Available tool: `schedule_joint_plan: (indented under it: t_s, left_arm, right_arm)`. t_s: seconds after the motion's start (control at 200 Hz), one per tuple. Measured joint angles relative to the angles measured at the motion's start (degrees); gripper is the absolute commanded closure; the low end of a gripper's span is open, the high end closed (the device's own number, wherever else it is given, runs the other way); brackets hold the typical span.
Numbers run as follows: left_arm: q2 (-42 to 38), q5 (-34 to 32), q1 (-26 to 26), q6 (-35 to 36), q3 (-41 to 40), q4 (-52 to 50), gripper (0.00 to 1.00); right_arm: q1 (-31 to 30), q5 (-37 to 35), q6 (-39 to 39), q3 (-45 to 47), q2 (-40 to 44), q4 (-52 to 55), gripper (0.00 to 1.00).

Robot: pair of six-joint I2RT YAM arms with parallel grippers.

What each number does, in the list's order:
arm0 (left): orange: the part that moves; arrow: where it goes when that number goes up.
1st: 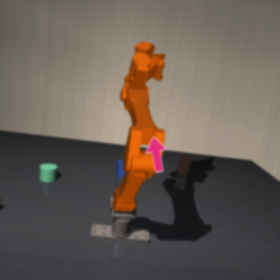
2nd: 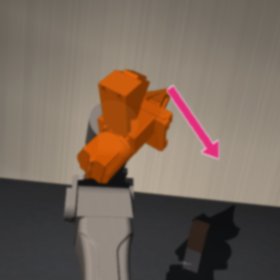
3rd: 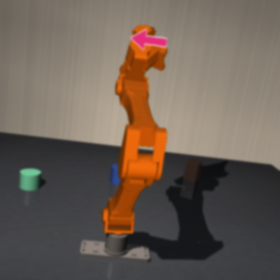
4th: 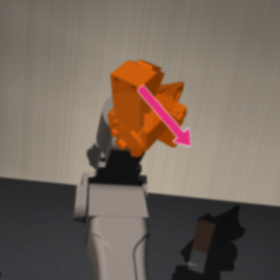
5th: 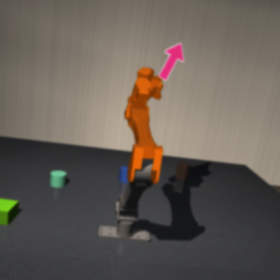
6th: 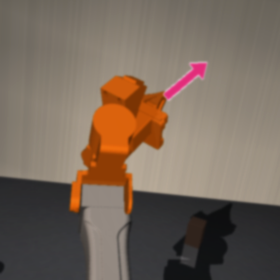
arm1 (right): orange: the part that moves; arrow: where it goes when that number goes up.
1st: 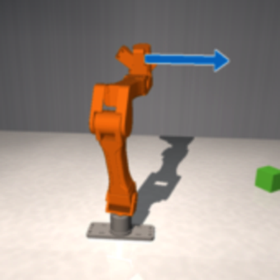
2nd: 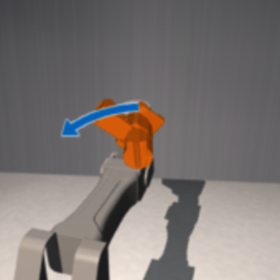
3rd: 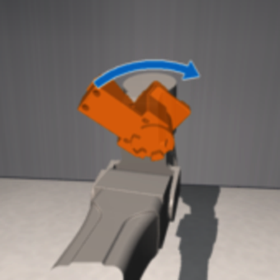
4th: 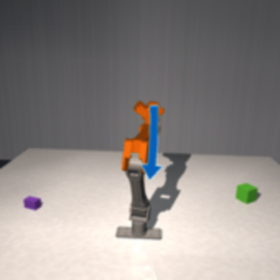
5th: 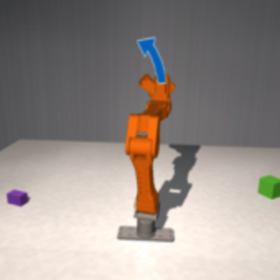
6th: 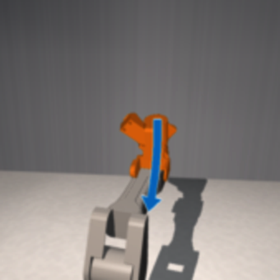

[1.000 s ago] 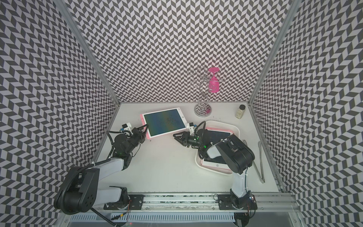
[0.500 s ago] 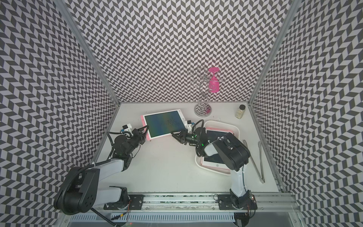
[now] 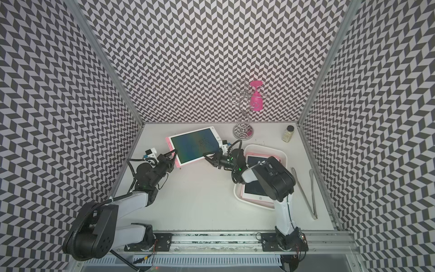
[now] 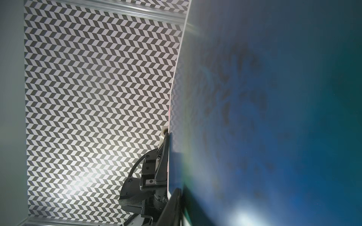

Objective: Take out the writing tablet from the storage box
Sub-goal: Pick up the writing tablet from the storage box.

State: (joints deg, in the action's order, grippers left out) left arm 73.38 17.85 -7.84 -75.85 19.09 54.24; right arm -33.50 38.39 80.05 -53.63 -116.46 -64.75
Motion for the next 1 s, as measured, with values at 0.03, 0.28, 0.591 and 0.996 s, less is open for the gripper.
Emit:
schedule_joint_plan:
  t_s: [0.03, 0.28, 0.591, 0.996]
  left_arm:
    - [-0.39, -0.07, 0.0, 0.46, 0.11, -0.81, 1.0]
    - [-1.09, 0.83, -0.13, 5.01, 3.06, -8.2, 1.0]
    - [3.26, 1.79, -1.36, 7.76, 5.16, -10.19, 1.0]
    - [2.8, 2.36, -1.51, 9.55, 5.11, -14.08, 0.77]
  right_arm:
    - [0.04, 0.0, -0.2, -0.33, -0.09, 0.13, 0.77]
    - [0.94, 0.55, 0.2, -1.46, -1.9, -0.66, 0.79]
    - [2.29, -0.26, 1.46, -5.05, -4.76, 1.6, 0.85]
    - [3.02, -0.24, 1.77, -9.09, -6.32, 1.33, 1.0]
